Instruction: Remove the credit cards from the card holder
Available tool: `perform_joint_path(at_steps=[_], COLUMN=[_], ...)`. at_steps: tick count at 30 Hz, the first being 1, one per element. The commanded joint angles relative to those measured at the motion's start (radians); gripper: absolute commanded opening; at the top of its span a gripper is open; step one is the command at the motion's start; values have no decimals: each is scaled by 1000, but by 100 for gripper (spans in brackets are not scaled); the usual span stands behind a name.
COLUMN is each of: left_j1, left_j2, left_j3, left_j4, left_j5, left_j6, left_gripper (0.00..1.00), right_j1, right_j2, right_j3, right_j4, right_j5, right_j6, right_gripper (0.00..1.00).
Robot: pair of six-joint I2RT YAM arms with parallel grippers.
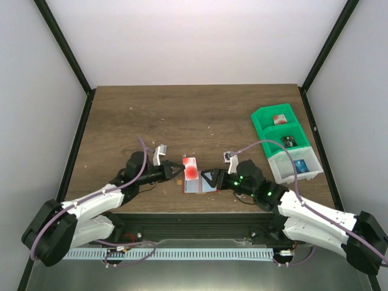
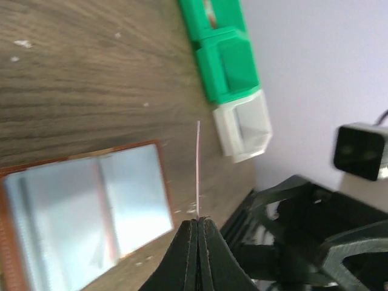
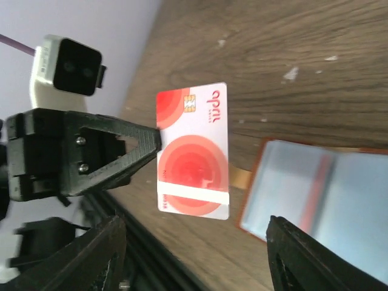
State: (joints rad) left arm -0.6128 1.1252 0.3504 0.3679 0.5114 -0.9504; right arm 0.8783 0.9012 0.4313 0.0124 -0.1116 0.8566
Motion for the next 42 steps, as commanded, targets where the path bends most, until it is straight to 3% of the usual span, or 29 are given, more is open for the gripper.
perform_joint_path(at_steps=[1,6,11,21,30,33,35,37,38,42], left_j1=[3,4,2,-2,-15,-17,-18,-19,-19,-17], left_j2=[-69,-137,-168,-148,-139,-132,-132,-138,-143,-186], left_j3=[-25,-59,-101,-132,-149,-151,-151,-145,-139,-86], left_j4=[149,247,326,408,441,456,461,458,450,326], left_j5=[14,-14,-30,-14,-19,-14,-8,3,9,85], left_j6=[-141,-230,-286,-330,-345,-349,-349,-338,-328,-216], left_gripper=[0,0,0,0,0,0,0,0,5,57], right_j1=[-4,-4,-2,-2,-2,-2,-2,-3,-5,-7], right_j2=[-49,-41,13,91,124,134,136,133,123,44], right_j3=[-52,-103,-134,-80,-49,-31,-28,-28,-27,32], right_j4=[173,310,465,510,528,529,537,540,530,332], right_j5=[-101,-137,-180,-166,-146,-148,-156,-173,-186,-261], right_j6=[132,255,338,355,364,351,339,320,296,127], right_gripper=[67,67,59,39,33,21,6,1,0,0])
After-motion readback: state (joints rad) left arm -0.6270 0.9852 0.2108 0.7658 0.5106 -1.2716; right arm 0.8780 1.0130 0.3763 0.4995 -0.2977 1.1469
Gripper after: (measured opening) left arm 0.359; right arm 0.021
